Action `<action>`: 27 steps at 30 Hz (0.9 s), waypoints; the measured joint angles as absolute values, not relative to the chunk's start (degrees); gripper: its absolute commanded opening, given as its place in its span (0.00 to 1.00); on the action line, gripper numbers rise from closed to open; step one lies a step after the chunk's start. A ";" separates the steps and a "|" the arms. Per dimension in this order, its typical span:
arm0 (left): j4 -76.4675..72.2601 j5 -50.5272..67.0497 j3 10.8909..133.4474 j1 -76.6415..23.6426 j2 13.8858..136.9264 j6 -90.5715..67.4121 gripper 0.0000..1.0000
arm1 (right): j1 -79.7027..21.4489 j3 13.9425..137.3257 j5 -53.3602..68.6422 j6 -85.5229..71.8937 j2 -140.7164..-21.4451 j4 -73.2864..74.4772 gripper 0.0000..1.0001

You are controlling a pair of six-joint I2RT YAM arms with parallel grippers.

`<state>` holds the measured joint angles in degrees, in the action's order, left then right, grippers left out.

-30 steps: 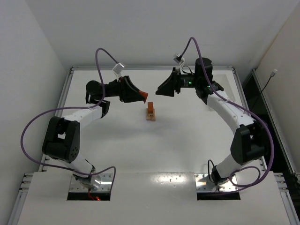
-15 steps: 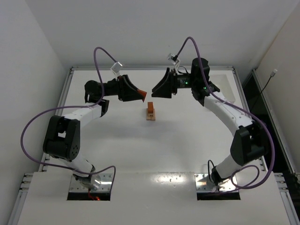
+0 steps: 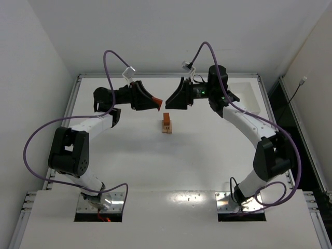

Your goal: Build the wood block tower

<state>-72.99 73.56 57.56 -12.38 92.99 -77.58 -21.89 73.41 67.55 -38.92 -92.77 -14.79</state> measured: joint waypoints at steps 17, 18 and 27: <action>-72.71 73.73 58.33 -12.38 92.90 -78.28 0.00 | -21.98 76.60 67.48 -39.09 -95.50 -14.90 0.60; -72.71 73.73 58.33 -12.45 92.90 -78.28 0.00 | -22.04 76.62 67.48 -39.09 -95.53 -14.90 0.60; -72.71 73.76 58.33 -12.86 92.90 -78.24 0.00 | -22.37 77.41 67.35 -39.22 -95.90 -14.98 0.60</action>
<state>-72.71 73.76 58.33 -12.86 92.90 -78.24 -22.37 77.41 67.35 -39.22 -95.90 -14.98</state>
